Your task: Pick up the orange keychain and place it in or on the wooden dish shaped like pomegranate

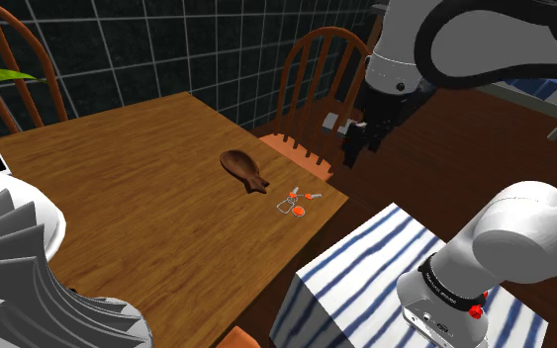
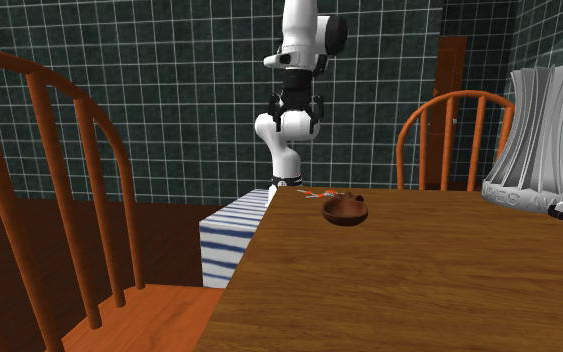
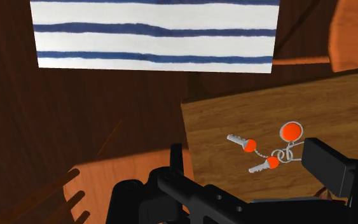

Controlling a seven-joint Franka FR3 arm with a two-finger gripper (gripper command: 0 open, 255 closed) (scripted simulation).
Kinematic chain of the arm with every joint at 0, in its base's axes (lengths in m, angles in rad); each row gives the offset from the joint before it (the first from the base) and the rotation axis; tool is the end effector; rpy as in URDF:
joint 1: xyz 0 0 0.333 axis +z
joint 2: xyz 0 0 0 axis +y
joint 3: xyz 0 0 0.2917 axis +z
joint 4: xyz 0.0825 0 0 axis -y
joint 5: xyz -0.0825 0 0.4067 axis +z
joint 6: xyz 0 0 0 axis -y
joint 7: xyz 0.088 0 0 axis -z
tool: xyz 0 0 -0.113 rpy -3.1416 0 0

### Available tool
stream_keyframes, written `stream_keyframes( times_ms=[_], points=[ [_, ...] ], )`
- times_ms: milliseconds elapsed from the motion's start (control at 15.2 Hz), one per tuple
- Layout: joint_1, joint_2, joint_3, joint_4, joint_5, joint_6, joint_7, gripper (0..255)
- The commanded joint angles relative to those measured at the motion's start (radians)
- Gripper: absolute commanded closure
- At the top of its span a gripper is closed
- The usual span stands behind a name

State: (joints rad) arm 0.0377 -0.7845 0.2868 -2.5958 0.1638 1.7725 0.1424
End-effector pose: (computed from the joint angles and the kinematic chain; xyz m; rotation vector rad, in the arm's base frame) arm 0.3334 0.1240 0.4530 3.0880 0.0892 -0.0716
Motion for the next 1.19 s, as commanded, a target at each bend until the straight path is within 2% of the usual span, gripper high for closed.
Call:
stream_keyframes(
  times_ms=[0, 396, 660, 1122],
  points=[
    [0.013, 0.025, 0.044, -0.031, 0.038, 0.067, 0.051, 0],
    [0.029, 0.17, 0.177, -0.062, 0.122, 0.277, 0.19, 0],
    [0.019, 0.307, 0.272, -0.049, 0.145, 0.425, 0.29, 0],
    [0.01, 0.37, 0.302, -0.091, 0.145, 0.529, 0.299, 0]
  ],
)
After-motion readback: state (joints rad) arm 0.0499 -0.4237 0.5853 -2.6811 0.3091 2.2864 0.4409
